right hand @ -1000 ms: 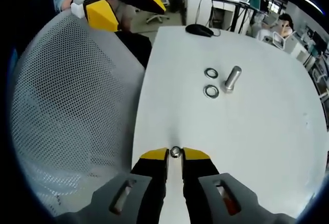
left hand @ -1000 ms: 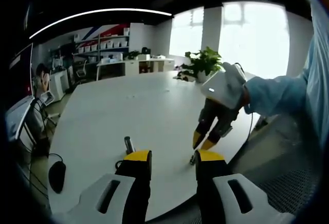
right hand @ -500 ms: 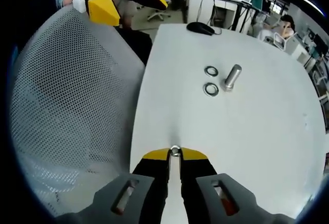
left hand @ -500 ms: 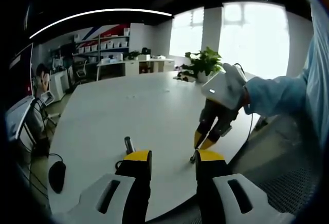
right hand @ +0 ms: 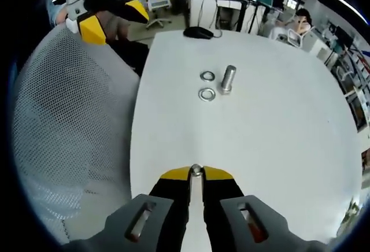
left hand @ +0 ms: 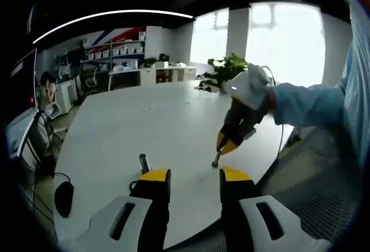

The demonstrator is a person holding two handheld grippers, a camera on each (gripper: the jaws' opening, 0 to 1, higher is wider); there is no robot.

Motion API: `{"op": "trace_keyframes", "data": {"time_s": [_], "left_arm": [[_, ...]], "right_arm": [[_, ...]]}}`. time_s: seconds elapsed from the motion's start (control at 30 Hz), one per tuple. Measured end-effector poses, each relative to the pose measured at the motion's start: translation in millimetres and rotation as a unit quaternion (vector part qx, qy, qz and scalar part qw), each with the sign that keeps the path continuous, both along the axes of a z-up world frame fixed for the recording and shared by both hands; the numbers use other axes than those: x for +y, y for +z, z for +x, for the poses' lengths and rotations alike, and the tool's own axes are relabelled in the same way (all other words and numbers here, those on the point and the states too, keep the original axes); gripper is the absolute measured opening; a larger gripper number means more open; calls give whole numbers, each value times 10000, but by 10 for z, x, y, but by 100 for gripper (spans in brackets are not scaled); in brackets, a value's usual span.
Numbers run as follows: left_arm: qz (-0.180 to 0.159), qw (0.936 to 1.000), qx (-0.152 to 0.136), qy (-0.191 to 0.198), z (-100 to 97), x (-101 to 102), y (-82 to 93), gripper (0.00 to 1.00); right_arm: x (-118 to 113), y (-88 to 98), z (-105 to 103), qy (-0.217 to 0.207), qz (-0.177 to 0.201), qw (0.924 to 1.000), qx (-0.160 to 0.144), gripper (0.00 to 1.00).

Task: Place the washer onto the threaded stud by aligning its center hole with the stud, sliding it down to the base, and recovering from edge contact or off-axis alignment until the washer reaches the visible bottom stop.

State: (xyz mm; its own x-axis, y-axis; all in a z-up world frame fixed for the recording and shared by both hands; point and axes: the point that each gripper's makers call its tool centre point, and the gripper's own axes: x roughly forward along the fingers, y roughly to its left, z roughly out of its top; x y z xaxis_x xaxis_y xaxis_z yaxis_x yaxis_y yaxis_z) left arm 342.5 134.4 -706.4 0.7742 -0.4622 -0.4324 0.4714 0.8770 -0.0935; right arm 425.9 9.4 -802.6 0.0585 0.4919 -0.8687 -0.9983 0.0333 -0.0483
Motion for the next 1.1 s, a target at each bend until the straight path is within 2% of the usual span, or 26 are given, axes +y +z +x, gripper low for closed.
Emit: {"op": "trace_keyframes", "data": {"time_s": [0.13, 0.33, 0.4, 0.43, 0.47, 0.53, 0.57, 0.6, 0.8, 0.83, 0.87, 0.9, 1.1], "left_arm": [[5, 10000, 4, -18, -3, -5, -2, 32], [-5, 10000, -5, -40, -1, -12, 2, 32], [-9, 10000, -9, -47, -1, -13, 4, 32], [-16, 10000, -14, -52, -1, -16, 6, 32], [-32, 10000, -22, -47, 2, -16, 11, 32], [-31, 10000, -27, -55, 3, -18, 12, 32], [-36, 10000, -25, -57, 1, -19, 12, 32], [-38, 10000, -25, -56, 2, -19, 12, 32], [-38, 10000, -37, -57, 4, -18, 17, 32], [-47, 10000, -48, -54, 4, -19, 21, 32], [-50, 10000, -48, -55, 5, -19, 22, 32], [-53, 10000, -46, -57, 3, -20, 22, 32], [-49, 10000, -46, -55, 6, -19, 21, 32]], "right_arm": [[-109, 31, 165, -324, 20, 9994, -134, 8], [-342, 36, 450, -1059, -124, 9936, -362, 8], [-464, 75, 680, -1621, -183, 9836, -769, 7], [-508, 76, 706, -1688, -247, 9824, -759, 7], [-525, 97, 776, -1957, -97, 9775, -786, 7], [-619, 110, 862, -2300, -77, 9697, -818, 7], [-636, 112, 880, -2355, -69, 9682, -838, 7], [-692, 117, 942, -2595, -13, 9618, -871, 7], [-849, 83, 1066, -3046, -41, 9477, -949, 7], [-885, 76, 1108, -3187, -17, 9424, -1019, 7], [-906, 52, 1111, -3187, -77, 9425, -1007, 7], [-956, 18, 1121, -3277, -175, 9393, -1003, 7], [-1004, -61, 1141, -3402, -212, 9355, -930, 7]]}}
